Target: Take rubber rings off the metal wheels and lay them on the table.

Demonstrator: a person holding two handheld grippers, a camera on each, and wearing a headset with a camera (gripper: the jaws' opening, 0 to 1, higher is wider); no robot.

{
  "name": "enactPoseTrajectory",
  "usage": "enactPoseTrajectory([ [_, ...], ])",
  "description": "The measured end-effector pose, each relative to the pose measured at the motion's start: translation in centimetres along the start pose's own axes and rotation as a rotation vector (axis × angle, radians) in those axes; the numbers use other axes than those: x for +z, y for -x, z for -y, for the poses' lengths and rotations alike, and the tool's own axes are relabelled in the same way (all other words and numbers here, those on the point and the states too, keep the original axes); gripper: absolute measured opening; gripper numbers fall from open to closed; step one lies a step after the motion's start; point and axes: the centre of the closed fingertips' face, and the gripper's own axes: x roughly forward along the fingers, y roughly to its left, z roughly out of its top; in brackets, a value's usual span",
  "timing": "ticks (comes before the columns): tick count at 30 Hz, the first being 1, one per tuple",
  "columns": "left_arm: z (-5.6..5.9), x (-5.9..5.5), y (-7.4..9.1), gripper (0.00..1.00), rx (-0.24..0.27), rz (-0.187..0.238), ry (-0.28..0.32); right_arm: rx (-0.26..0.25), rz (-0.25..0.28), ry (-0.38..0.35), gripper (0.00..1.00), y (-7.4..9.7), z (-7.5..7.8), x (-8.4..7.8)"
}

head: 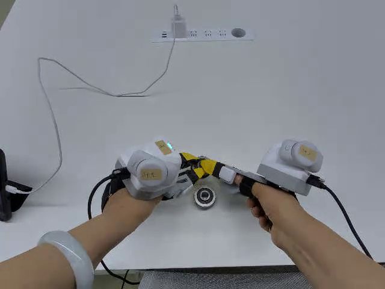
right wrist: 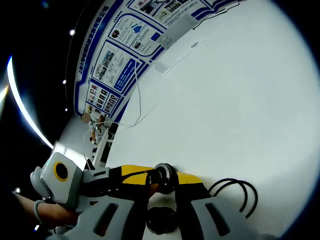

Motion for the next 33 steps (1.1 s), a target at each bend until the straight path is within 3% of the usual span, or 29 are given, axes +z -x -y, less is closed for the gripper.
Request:
enactPoseTrajectory([
  [33,0.1,0.0,0.0,0.13,-0.004,0.002,0.002,-0.032,-0.041,0.123,0.04,0.5,0.8,0.3],
])
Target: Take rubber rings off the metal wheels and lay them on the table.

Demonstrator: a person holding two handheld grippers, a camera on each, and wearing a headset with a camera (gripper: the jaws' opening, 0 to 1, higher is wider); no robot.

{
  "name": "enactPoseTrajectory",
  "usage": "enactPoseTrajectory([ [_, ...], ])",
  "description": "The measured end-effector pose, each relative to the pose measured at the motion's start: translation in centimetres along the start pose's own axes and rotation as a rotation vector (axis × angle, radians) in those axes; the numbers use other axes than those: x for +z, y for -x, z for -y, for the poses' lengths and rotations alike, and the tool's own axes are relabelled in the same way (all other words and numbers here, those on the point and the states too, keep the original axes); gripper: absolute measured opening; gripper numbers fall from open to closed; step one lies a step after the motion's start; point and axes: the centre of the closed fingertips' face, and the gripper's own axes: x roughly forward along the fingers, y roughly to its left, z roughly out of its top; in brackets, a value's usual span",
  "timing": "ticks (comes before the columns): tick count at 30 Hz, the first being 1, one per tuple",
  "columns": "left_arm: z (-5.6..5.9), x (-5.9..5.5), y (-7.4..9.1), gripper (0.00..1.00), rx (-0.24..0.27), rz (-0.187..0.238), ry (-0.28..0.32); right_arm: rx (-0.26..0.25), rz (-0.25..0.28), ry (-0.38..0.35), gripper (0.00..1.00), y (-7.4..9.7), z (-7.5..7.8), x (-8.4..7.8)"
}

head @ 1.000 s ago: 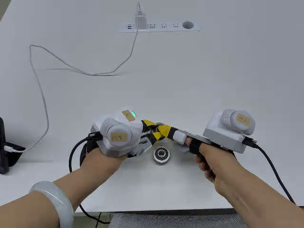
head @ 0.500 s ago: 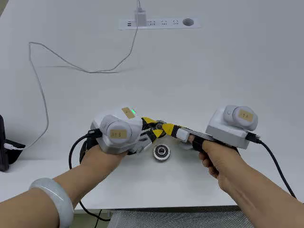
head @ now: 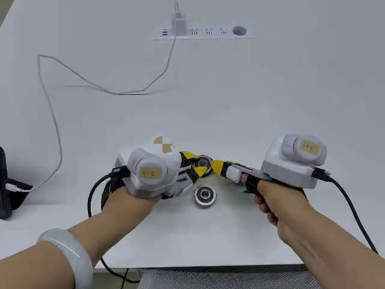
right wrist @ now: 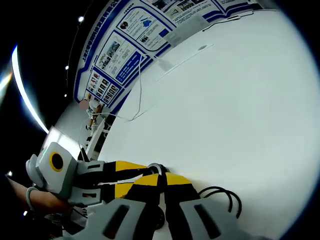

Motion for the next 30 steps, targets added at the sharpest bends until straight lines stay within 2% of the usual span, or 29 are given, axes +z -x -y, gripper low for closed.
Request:
enactPoseTrajectory([
  [7,0.0,-0.1,0.0,0.13,0.000,-0.001,0.000,-0.003,-0.003,0.010,0.02,0.0,0.2,0.1],
  [22,0.0,0.0,0.0,0.13,-0.001,0.001,0.000,0.001,0.000,-0.028,0.02,0.1,-0.1,0.3],
  [23,0.0,0.0,-0.1,0.13,-0.001,0.001,0.001,0.059,0.029,-0.060,0.01,0.0,-1.2,0.8],
  [24,0.0,0.0,0.0,0.13,-0.001,0.001,0.001,0.073,0.022,-0.101,0.01,0.1,-1.8,0.7],
  [26,0.0,0.0,0.0,0.13,-0.001,0.001,0.002,0.055,0.024,-0.023,0.01,-0.1,-2.1,1.1],
  [28,0.0,0.0,0.0,0.13,-0.001,0.002,0.001,0.062,0.019,-0.018,0.01,-0.4,-2.6,1.0],
  [30,0.0,0.1,0.0,0.13,-0.001,-0.001,0.000,0.048,0.009,0.010,0.01,-0.3,-2.3,0.8],
])
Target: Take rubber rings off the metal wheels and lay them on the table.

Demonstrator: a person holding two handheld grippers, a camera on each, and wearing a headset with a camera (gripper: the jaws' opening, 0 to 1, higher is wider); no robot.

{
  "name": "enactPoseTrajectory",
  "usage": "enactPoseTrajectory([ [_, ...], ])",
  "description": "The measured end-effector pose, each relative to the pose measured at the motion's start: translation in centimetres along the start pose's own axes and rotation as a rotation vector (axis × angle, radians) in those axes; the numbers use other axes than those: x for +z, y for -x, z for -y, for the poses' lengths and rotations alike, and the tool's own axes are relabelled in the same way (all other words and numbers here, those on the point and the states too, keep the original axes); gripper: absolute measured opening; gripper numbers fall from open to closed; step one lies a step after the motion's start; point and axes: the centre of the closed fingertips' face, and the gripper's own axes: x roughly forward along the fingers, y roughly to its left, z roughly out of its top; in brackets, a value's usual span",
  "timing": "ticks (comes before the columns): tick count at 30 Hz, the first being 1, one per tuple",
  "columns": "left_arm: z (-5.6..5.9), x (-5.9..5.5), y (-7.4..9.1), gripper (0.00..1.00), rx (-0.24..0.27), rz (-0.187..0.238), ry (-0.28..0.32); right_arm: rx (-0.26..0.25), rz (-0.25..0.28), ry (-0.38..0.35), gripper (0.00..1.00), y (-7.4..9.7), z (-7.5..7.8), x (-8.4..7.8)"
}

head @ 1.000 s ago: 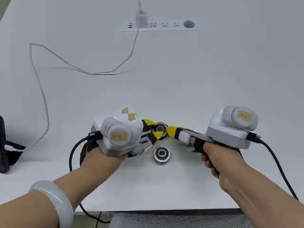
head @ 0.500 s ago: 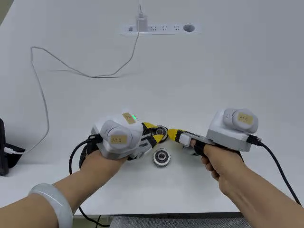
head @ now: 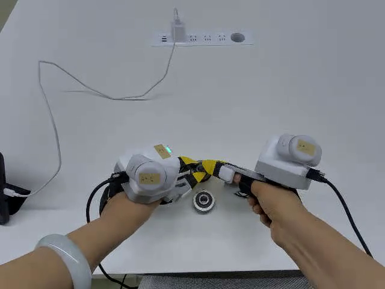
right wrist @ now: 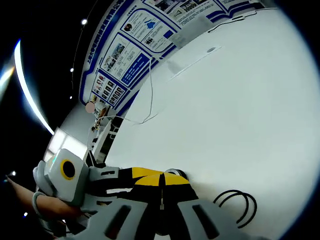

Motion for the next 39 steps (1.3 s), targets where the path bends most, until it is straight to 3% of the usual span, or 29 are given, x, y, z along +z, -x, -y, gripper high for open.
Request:
enactPoseTrajectory([
  [7,-0.1,0.0,0.0,0.13,0.003,0.004,0.004,-0.032,-0.011,0.009,0.03,0.8,1.4,-0.6],
  [15,-0.1,-0.1,0.0,0.13,0.003,0.005,0.006,-0.050,-0.020,0.011,0.21,0.6,1.7,-0.9],
  [25,-0.1,-0.1,-0.1,0.13,0.004,0.007,0.007,-0.037,-0.012,-0.093,0.24,0.2,2.1,-1.3],
  [39,-0.1,-0.2,0.0,0.13,0.004,0.010,0.009,0.006,-0.005,-0.133,0.24,0.1,1.4,-1.2],
])
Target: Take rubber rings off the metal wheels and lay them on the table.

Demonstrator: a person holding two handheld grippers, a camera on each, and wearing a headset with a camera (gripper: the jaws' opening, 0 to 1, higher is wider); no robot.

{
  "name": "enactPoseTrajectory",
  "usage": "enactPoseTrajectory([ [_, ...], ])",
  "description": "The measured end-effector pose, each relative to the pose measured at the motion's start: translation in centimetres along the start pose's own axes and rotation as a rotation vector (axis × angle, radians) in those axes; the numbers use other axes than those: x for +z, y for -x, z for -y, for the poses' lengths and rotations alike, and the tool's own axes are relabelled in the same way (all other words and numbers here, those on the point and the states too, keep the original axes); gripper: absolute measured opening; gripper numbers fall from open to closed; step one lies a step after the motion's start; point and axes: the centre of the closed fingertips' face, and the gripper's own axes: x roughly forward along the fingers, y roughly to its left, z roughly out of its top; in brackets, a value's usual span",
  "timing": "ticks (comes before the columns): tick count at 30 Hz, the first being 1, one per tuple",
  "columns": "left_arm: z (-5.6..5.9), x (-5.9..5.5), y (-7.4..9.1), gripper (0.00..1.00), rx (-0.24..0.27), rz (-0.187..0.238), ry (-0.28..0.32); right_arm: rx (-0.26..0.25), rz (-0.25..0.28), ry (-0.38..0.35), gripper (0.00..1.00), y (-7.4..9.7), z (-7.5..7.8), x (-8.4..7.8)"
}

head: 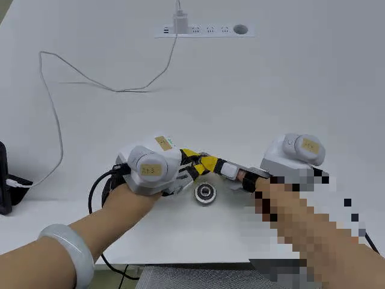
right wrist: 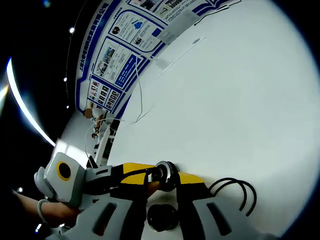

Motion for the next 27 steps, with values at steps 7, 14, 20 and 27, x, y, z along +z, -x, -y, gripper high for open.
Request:
enactPoseTrajectory([
  [7,0.04,-0.02,0.07,0.13,-0.001,0.001,0.001,0.009,-0.012,0.011,0.23,0.02,-0.18,0.05],
  [14,0.05,-0.03,0.09,0.13,0.000,0.001,0.000,0.017,-0.009,-0.010,0.21,-0.17,0.20,0.10],
  [20,0.06,-0.09,0.12,0.13,-0.003,0.001,-0.002,0.028,-0.008,0.004,0.15,0.44,0.12,0.25],
  [27,0.08,-0.06,0.19,0.13,-0.001,0.000,0.000,0.022,-0.017,0.023,0.15,0.18,0.16,0.05],
])
